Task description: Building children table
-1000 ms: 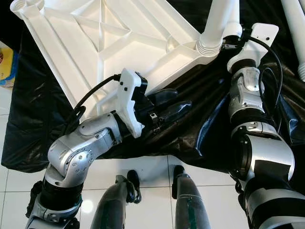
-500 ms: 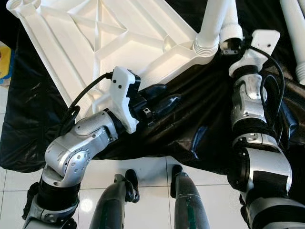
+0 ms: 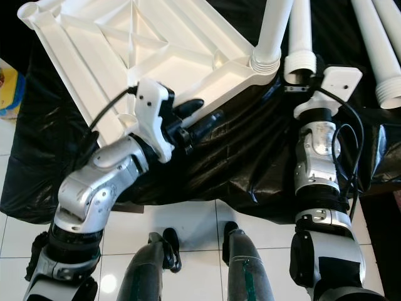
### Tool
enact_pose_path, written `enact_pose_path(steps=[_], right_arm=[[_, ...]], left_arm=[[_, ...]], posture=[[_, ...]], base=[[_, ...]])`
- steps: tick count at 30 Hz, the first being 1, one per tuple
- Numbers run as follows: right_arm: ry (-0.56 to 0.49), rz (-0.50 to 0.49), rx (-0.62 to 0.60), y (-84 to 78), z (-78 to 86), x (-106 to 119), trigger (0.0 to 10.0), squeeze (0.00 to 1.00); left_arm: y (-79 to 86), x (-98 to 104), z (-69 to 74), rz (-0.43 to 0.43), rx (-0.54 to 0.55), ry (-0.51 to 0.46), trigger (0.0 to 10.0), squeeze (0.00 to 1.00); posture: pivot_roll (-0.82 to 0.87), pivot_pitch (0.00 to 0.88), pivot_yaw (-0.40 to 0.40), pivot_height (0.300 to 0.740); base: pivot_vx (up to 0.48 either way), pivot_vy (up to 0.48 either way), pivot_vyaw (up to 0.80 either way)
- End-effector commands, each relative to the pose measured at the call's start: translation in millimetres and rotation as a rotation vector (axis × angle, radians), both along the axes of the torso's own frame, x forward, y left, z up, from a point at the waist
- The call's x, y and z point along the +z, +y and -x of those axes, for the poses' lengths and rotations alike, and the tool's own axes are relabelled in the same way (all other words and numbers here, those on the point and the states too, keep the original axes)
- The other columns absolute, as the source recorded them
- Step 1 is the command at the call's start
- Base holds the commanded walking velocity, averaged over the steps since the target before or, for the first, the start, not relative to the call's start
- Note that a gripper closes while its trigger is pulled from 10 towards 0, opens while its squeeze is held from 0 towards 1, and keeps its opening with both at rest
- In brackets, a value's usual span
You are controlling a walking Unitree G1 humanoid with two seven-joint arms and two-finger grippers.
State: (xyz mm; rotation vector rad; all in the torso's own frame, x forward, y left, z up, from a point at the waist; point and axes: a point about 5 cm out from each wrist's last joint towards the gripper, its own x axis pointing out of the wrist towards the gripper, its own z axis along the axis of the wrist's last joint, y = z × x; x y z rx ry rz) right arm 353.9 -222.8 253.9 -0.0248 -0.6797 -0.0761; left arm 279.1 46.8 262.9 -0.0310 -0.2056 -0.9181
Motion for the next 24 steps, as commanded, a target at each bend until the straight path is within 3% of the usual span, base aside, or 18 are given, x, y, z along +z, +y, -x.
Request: enact_pose_path(steps=[1,3,5,12,13,15,16,17,19,24], right_arm=[[-0.034,0.01,-0.002,1.4,3.3,5,10.0,0.0],[-0.072,0.021,0.009,5.8,3.7,15,10.0,0.0],[-0.181,0.052,0.052,18.3,6.8,48,10.0,0.0],[-0.219,0.054,0.07,24.0,12.3,62,10.0,0.0],[-0.318,0.084,0.083,29.0,17.6,93,10.0,0.0],[-0.318,0.084,0.083,29.0,17.6,93,10.0,0.0],[-0.424,0.12,0.088,33.7,26.6,124,10.0,0.0],[-0.424,0.12,0.088,33.7,26.6,124,10.0,0.0],[-0.639,0.174,0.112,43.3,52.2,179,10.0,0.0],[-0.705,0.188,0.125,47.3,61.8,193,10.0,0.0]], left_arm=[[2.6,-1,-0.4,0.003,0.003,-0.005,10.0,0.0],[6.2,3,-6.2,0.018,0.034,-0.012,10.0,0.0],[16.6,12,-20.5,0.083,0.119,-0.003,10.0,0.0],[20.2,14,-26.9,0.115,0.155,0.001,10.0,0.0],[27.1,17,-34.5,0.183,0.183,0.032,10.0,0.0],[27.1,17,-34.5,0.183,0.183,0.032,10.0,0.0],[34.0,20,-42.1,0.242,0.214,0.054,10.0,0.0],[34.0,20,-42.1,0.242,0.214,0.054,10.0,0.0],[48.1,24,-56.6,0.324,0.319,0.085,10.0,0.0],[52.7,25,-61.8,0.326,0.376,0.086,10.0,0.0]], posture=[[0.08,0.156,0.041,0.74],[0.08,0.142,0.039,0.74],[0.07,0.111,0.041,0.74],[0.07,0.1,0.04,0.74],[0.07,0.073,0.031,0.74],[0.07,0.073,0.031,0.74],[0.07,0.067,0.031,0.74],[0.07,0.067,0.031,0.74],[0.07,0.051,0.036,0.74],[0.07,0.046,0.039,0.74]], base=[[0.0,0.0,0.0],[0.0,0.0,0.0],[0.0,0.0,0.0],[0.0,0.0,0.0],[0.0,0.0,0.0],[0.0,0.0,0.0],[0.0,0.0,0.0],[0.0,0.0,0.0],[0.0,0.0,0.0],[0.0,0.0,0.0]])
